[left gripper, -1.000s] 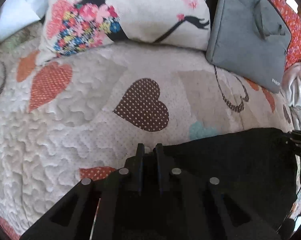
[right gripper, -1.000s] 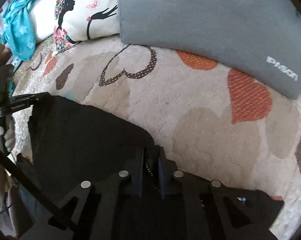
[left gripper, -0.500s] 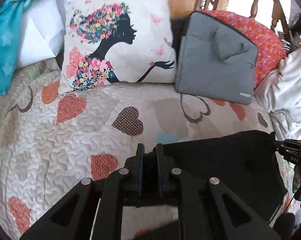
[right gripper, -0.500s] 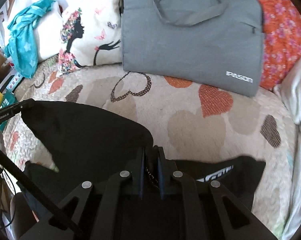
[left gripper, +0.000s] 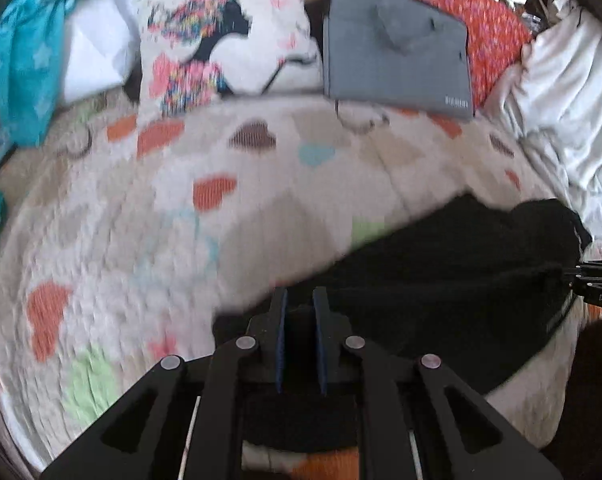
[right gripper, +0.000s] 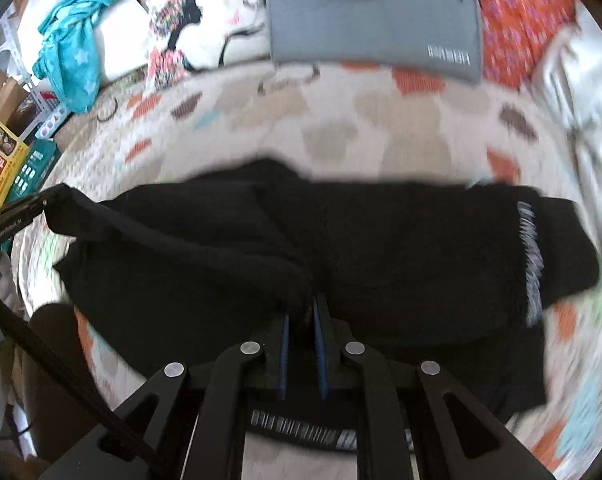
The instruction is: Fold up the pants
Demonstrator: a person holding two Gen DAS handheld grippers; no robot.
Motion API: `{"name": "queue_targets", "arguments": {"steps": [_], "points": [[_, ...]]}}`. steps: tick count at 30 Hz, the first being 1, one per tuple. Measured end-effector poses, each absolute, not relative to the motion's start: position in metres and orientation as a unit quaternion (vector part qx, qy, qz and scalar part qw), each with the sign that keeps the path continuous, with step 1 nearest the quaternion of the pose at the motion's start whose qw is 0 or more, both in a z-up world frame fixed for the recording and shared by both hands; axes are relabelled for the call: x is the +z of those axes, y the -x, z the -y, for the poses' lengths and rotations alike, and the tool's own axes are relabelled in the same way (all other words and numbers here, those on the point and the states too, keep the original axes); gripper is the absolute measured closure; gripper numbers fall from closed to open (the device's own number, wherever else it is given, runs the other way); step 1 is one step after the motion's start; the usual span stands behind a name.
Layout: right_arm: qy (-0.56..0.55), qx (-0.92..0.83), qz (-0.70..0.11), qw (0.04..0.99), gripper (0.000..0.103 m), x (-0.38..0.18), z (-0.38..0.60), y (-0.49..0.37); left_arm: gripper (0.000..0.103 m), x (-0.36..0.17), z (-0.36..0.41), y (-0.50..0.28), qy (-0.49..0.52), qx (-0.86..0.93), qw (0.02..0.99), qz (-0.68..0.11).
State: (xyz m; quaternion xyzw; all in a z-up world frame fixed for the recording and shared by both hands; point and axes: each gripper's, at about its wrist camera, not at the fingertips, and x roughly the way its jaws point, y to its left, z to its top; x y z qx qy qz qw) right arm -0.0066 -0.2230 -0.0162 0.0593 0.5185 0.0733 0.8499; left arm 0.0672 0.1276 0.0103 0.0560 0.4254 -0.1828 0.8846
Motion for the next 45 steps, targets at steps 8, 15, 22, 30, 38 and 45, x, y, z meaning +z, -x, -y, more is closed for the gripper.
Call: {"name": "queue_targets", "arguments": {"steps": [8,15,22,30,38,45], "points": [[-0.021,0.068,-0.540,0.839,0.086,-0.028,0.208,0.042,0.063,-0.004,-0.174,-0.035,0.022,-0.142,0.870,-0.471],[0.027,0.066,-0.547,0.834,0.069,-0.015,0.198,0.060,0.063,0.000,-0.237,-0.029,0.117,-0.073,0.867,-0.479],[-0.018,0.064,-0.504,0.861,0.067,0.013,0.204,0.058,0.061,-0.007,-0.208,-0.049,0.096,-0.090,0.858,-0.496],[-0.048,0.013,-0.506,0.861,0.067,0.009,0.226,0.054,0.068,-0.034,-0.136,-0.090,-0.070,-0.057,0.838,-0.538],[-0.116,-0.069,-0.499,0.856,0.066,0.020,0.299,0.076,0.066,0.001,-0.128,-0.080,-0.104,-0.003,0.865,-0.491],[-0.230,-0.001,-0.494,0.838,0.057,0.006,0.303,0.071,0.065,0.000,-0.155,-0.083,-0.083,0.075,0.863,-0.493]]}}
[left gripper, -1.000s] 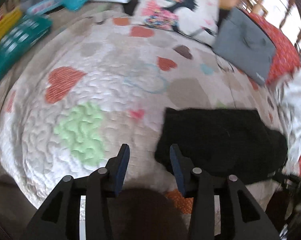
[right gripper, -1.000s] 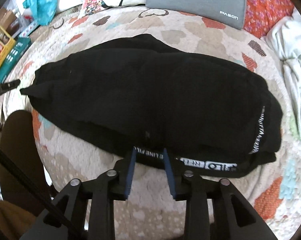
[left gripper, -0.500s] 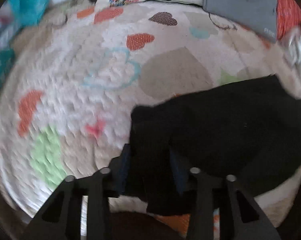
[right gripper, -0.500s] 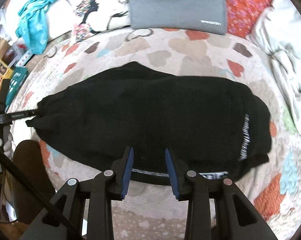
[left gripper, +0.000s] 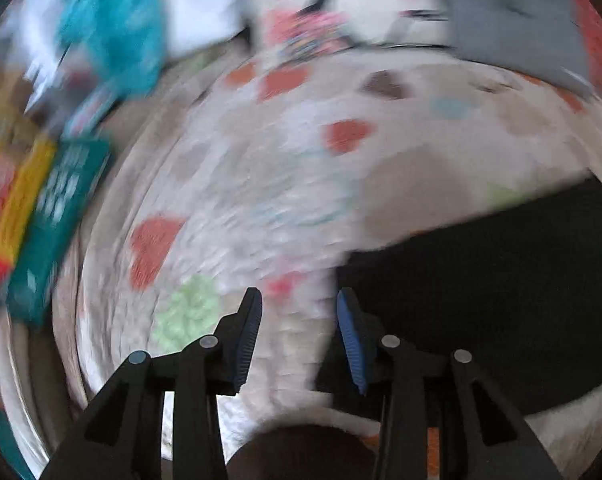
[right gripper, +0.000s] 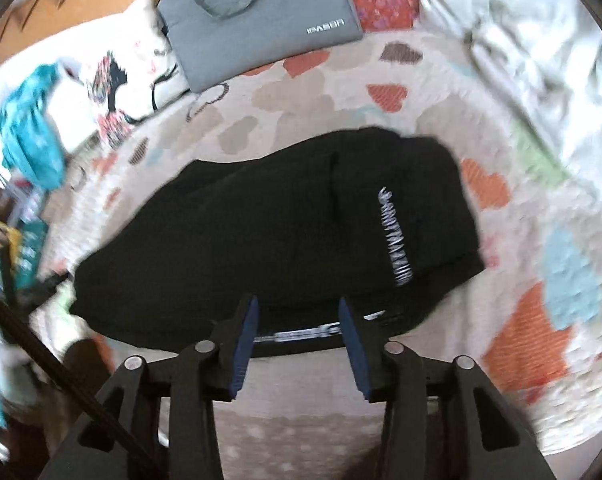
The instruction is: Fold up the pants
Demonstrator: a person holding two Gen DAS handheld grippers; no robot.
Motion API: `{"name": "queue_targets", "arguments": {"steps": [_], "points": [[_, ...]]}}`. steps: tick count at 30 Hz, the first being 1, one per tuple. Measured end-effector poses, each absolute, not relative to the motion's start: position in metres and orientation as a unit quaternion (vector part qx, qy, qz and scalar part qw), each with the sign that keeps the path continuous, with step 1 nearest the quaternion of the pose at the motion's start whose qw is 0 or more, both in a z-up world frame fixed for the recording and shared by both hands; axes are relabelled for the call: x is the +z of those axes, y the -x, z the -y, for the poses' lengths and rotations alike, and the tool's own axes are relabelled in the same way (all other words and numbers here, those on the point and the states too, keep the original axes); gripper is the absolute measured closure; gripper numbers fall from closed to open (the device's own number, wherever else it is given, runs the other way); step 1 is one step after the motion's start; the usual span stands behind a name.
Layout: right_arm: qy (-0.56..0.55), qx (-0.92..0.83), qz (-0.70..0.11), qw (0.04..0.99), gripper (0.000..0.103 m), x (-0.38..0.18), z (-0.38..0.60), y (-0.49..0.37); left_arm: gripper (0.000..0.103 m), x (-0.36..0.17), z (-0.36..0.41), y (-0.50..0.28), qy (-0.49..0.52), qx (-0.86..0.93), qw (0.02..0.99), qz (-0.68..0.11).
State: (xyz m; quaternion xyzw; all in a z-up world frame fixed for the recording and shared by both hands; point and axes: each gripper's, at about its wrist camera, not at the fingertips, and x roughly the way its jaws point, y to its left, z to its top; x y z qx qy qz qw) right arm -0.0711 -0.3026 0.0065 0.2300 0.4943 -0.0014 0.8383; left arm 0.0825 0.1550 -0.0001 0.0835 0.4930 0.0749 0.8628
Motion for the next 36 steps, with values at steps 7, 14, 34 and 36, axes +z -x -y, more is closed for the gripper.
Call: {"name": "queue_targets", "arguments": {"steps": [7,14,34,36], "points": [[-0.353,-0.001,-0.481,0.803,0.053,-0.016,0.332,0.079,0.066,0.026,-0.213,-0.069,0.035,0.086,0.880,-0.466],[-0.400,-0.023,-0.488,0.775,0.053,-0.046,0.314,0.053,0.065,0.014,-0.126,-0.063,0.036,-0.076,0.872,-0.482],[-0.326,-0.119,-0.445,0.826,0.098,0.010,0.350,0.111,0.062,-0.033,-0.100,-0.057,-0.018,-0.076,0.837,-0.542],[-0.327,-0.102,-0.422,0.839,0.097,0.019,0.356,0.103,0.061,-0.034,-0.100,-0.056,-0.025,-0.063,0.833,-0.550]]}}
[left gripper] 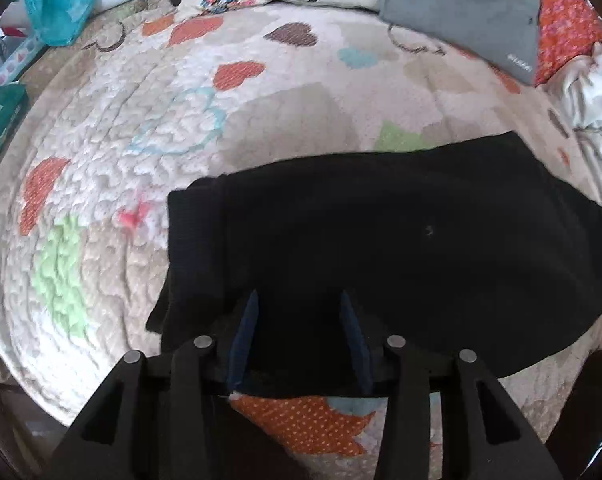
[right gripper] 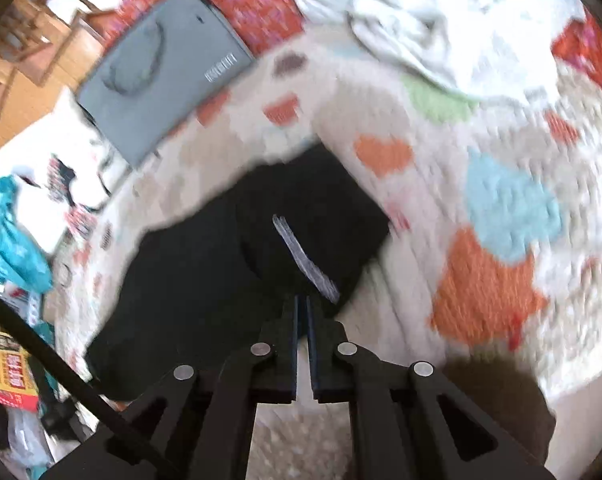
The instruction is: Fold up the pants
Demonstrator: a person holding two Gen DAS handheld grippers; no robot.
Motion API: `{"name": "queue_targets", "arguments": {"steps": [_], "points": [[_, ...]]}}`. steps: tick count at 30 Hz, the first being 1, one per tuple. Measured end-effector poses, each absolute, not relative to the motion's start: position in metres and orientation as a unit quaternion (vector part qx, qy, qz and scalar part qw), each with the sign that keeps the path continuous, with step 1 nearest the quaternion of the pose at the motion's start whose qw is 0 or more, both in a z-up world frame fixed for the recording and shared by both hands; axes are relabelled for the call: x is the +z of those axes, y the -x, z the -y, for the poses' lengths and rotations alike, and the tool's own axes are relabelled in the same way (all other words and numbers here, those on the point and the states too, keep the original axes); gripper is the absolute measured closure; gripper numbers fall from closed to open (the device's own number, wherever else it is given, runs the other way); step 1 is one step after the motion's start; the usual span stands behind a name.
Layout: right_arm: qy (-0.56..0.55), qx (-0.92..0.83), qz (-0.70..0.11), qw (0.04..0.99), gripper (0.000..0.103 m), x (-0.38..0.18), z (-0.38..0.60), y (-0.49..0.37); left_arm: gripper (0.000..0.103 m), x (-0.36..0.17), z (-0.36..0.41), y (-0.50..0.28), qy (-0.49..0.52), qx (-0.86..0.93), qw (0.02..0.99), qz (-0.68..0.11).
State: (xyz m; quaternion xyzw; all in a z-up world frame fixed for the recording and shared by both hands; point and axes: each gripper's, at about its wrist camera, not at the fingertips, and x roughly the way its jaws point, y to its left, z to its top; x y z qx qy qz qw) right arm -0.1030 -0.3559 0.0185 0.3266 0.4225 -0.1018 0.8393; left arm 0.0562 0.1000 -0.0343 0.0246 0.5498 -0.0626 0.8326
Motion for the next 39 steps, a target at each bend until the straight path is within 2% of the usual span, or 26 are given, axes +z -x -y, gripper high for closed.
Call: {"name": "queue_targets", "arguments": {"steps": [1,3,4,5,7,8,10,12,14,15,17,18,23,30,33,35,37,39], "points": [[-0.328,-0.095,-0.420,0.841,0.095,0.020,0.356,0.100,0.061,-0.036,-0.100,-0.056,-0.025,-0.060,0.831,-0.553],[-0.343,-0.057,-0.419,0.838,0.082,0.015,0.358,0.083,0.060,-0.036,-0.100,-0.056,-0.023,-0.059,0.829,-0.555],[-0.352,-0.043,-0.425,0.833,0.068,0.008,0.359,0.075,0.060,-0.035,-0.101,-0.055,-0.020,-0.059,0.829,-0.556],[-0.354,-0.041,-0.441,0.823,0.061,-0.003,0.362,0.065,0.060,-0.035,-0.103,-0.055,-0.015,-0.060,0.828,-0.558],[-0.331,-0.070,-0.469,0.816,0.062,-0.020,0.366,0.053,0.060,-0.031,-0.109,-0.053,0.003,-0.067,0.826,-0.560],[-0.310,-0.100,-0.482,0.813,0.074,-0.029,0.369,0.047,0.060,-0.027,-0.117,-0.052,0.023,-0.076,0.825,-0.559],[-0.307,-0.120,-0.485,0.810,0.087,-0.031,0.371,0.046,0.060,-0.021,-0.132,-0.049,0.056,-0.086,0.825,-0.556],[-0.279,-0.149,-0.480,0.818,0.084,-0.012,0.359,0.050,0.060,-0.015,-0.150,-0.046,0.097,-0.100,0.823,-0.551],[-0.247,-0.153,-0.464,0.837,0.073,0.009,0.341,0.052,0.060,-0.011,-0.165,-0.044,0.116,-0.096,0.824,-0.547],[-0.241,-0.132,-0.449,0.850,0.071,0.022,0.329,0.050,0.060,-0.009,-0.169,-0.043,0.112,-0.089,0.827,-0.544],[-0.234,-0.087,-0.442,0.862,0.057,0.032,0.317,0.043,0.060,-0.007,-0.177,-0.043,0.113,-0.080,0.831,-0.539],[-0.231,-0.051,-0.442,0.865,0.056,0.035,0.305,0.029,0.060,-0.008,-0.182,-0.042,0.122,-0.078,0.830,-0.538],[-0.125,0.064,-0.451,0.881,0.056,0.028,0.236,-0.059,0.060,-0.004,-0.190,-0.033,0.139,-0.075,0.831,-0.533],[0.036,0.119,-0.542,0.831,0.056,-0.029,0.166,-0.155,0.057,-0.001,-0.207,-0.035,0.147,-0.074,0.836,-0.524],[0.066,0.101,-0.565,0.816,0.083,-0.034,0.159,-0.166,0.057,-0.005,-0.213,-0.038,0.163,-0.082,0.833,-0.523],[0.042,0.077,-0.567,0.819,0.097,-0.030,0.168,-0.180,0.057,-0.010,-0.215,-0.043,0.178,-0.082,0.828,-0.526],[0.047,0.027,-0.553,0.831,0.100,-0.026,0.176,-0.190,0.057,-0.012,-0.214,-0.046,0.189,-0.081,0.824,-0.528],[0.072,-0.024,-0.546,0.835,0.100,-0.026,0.178,-0.196,0.057,-0.014,-0.212,-0.047,0.191,-0.081,0.822,-0.530]]}}
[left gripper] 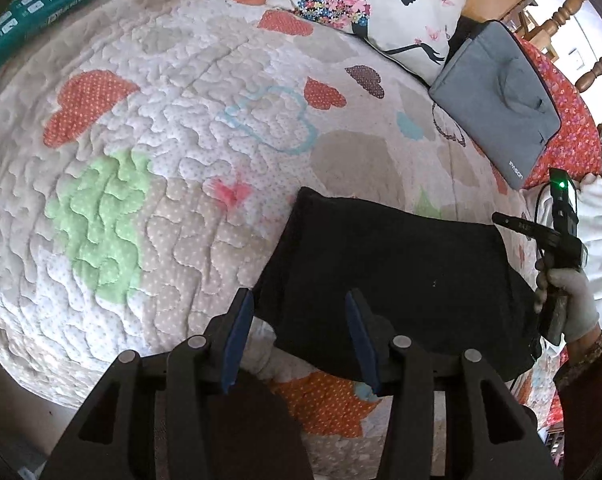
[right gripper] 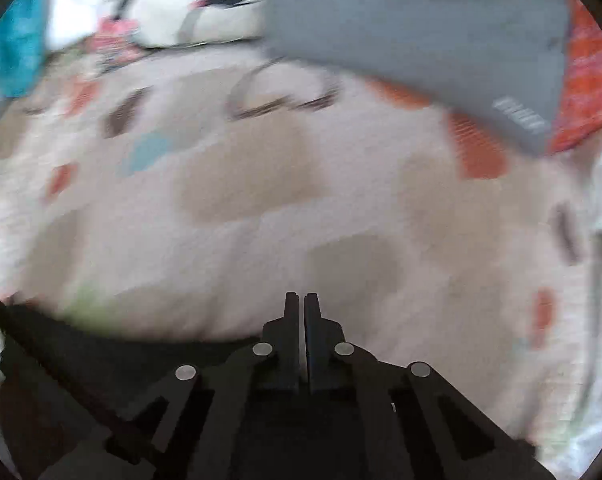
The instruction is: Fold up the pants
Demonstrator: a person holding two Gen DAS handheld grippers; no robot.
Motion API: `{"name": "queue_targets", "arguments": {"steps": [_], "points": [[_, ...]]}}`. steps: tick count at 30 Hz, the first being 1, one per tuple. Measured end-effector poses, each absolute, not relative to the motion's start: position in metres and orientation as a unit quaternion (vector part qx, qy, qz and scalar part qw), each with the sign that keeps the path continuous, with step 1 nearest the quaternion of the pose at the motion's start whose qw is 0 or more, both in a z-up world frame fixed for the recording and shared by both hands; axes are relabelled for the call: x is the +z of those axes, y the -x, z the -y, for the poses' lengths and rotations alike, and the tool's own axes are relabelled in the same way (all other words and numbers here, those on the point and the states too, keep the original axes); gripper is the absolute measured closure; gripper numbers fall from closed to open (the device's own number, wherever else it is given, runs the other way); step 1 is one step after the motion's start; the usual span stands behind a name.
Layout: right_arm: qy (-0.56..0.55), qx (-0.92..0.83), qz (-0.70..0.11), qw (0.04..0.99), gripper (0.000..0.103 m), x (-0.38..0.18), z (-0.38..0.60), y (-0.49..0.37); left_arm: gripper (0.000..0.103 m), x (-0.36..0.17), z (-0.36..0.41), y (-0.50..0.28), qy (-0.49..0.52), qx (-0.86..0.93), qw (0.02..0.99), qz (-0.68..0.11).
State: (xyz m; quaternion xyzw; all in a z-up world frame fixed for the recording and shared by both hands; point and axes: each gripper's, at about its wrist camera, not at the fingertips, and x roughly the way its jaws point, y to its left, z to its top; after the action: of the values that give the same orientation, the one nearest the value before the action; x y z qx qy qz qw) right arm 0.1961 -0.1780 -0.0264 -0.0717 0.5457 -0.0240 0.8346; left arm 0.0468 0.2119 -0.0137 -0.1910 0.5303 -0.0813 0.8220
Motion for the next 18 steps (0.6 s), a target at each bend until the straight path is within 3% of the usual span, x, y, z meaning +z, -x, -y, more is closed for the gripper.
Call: {"name": "queue_targets", "arguments": {"steps": [3,5,8,12,18], "points": [[0.042,-0.043,-0.524,0.850,0.097,-0.008,0.175,-0.184,0.053,-0.019,-0.211,-0.048,0.195,-0.083,0.819,-0.534],[0.014,0.014,-0.516,0.856,0.081,0.010,0.154,-0.168,0.052,-0.024,-0.211,-0.049,0.203,-0.084,0.814,-0.538],[-0.007,0.131,-0.533,0.836,0.066,0.020,0.104,-0.154,0.052,-0.031,-0.212,-0.050,0.215,-0.082,0.810,-0.540],[-0.050,0.280,-0.593,0.753,0.059,0.009,0.022,-0.140,0.052,-0.031,-0.216,-0.044,0.220,-0.088,0.812,-0.534],[-0.033,0.286,-0.659,0.695,0.053,-0.034,-0.074,-0.155,0.051,-0.039,-0.228,-0.039,0.243,-0.100,0.803,-0.535]]}}
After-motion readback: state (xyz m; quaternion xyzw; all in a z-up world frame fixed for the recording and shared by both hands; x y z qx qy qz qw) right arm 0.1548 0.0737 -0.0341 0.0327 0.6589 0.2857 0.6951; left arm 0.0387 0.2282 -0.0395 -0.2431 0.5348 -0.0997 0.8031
